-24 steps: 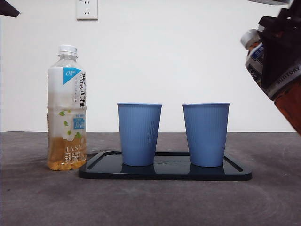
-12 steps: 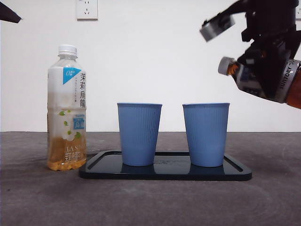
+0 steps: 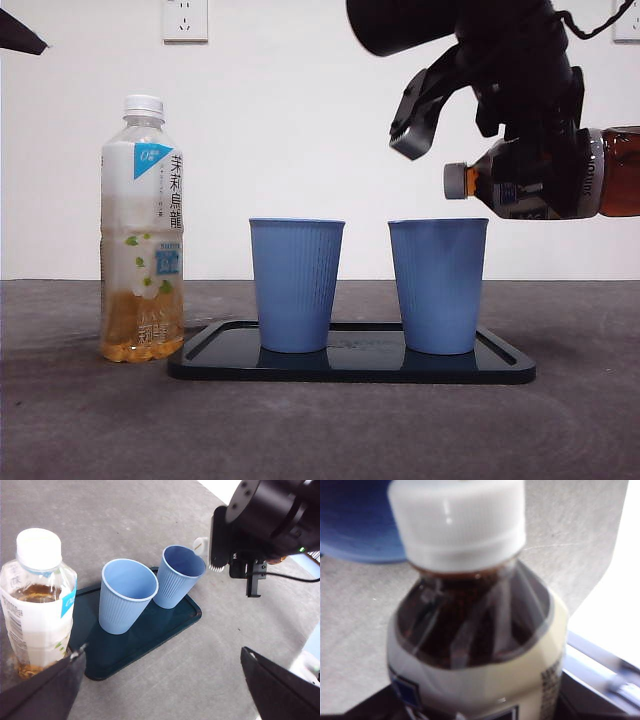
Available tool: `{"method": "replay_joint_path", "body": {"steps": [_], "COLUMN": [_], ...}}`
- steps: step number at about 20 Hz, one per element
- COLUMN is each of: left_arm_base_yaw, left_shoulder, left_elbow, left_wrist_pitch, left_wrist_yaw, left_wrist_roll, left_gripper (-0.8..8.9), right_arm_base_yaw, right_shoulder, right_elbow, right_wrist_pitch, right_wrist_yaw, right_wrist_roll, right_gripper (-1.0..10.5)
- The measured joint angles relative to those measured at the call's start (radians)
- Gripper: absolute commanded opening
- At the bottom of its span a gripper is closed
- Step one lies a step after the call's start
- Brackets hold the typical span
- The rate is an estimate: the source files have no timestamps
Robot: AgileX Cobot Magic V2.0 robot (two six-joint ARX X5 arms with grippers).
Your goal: Pour the drink into the cup
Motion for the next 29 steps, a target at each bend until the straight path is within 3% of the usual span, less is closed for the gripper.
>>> {"method": "replay_joint_path", "body": {"steps": [9,15,22,25,29], "left_arm_base_yaw": [0.0,0.0,0.0,0.0,0.0], "left_shoulder": [0.0,0.0,0.0,0.0,0.0], "left_elbow": [0.0,0.0,0.0,0.0,0.0], "left_wrist_pitch": [0.0,-0.015,-0.016,-0.016,-0.016], "left_wrist_yaw": [0.0,0.0,0.0,0.0,0.0], "left_wrist_roll": [0.0,0.0,0.0,0.0,0.0], "left_gripper": [4.99,4.99,4.99,4.99,4.97], "right_arm_base_yaw": [0.039,0.038,0.038,0.036,-0.003], "right_shoulder": [0.04,0.04,0.02,-0.08,-0.256], "right_elbow": [0.0,0.0,0.0,0.0,0.0], "right_wrist_pitch": [-0.022,-0.052,-0.081,-0.078,0.006], "right_wrist_yaw": [0.076,0.078,0.085,0.031,-0.207], "right_wrist_roll": [-0.018,-0.015,0.074,0.114,0.146], "right_gripper": [1.9,1.9,1.8,1.8,1.8]}}
